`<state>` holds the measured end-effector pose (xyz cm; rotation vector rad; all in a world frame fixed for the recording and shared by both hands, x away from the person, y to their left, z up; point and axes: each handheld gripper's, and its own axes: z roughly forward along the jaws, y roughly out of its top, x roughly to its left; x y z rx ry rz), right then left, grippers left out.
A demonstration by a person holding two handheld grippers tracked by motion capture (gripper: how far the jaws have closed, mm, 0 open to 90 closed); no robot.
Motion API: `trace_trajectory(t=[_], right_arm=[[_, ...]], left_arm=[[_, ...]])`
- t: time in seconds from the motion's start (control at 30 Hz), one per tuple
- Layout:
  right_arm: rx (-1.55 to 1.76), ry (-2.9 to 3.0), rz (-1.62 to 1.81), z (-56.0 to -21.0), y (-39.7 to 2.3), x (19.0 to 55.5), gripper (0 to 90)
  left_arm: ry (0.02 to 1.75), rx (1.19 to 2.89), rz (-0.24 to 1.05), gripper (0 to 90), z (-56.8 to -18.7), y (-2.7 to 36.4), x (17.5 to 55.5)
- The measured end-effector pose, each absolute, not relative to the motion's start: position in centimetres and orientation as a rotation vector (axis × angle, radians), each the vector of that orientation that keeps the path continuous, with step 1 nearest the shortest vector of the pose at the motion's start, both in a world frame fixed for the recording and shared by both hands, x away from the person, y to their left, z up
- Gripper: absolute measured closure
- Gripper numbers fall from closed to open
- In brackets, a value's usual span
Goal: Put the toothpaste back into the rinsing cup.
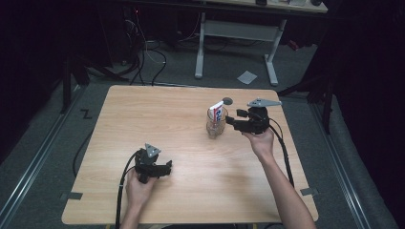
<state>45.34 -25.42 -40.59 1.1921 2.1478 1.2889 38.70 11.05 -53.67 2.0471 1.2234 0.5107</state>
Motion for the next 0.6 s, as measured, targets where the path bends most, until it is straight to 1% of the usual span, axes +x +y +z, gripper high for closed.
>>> trace_trajectory(t=[0.6], right_arm=[[1.233, 2.073, 1.331, -40.9, -27.8, 43.1, 39.3]], left_arm=[[1.225, 2.048, 0.513, 14.9, -53.7, 11.0, 38.7]])
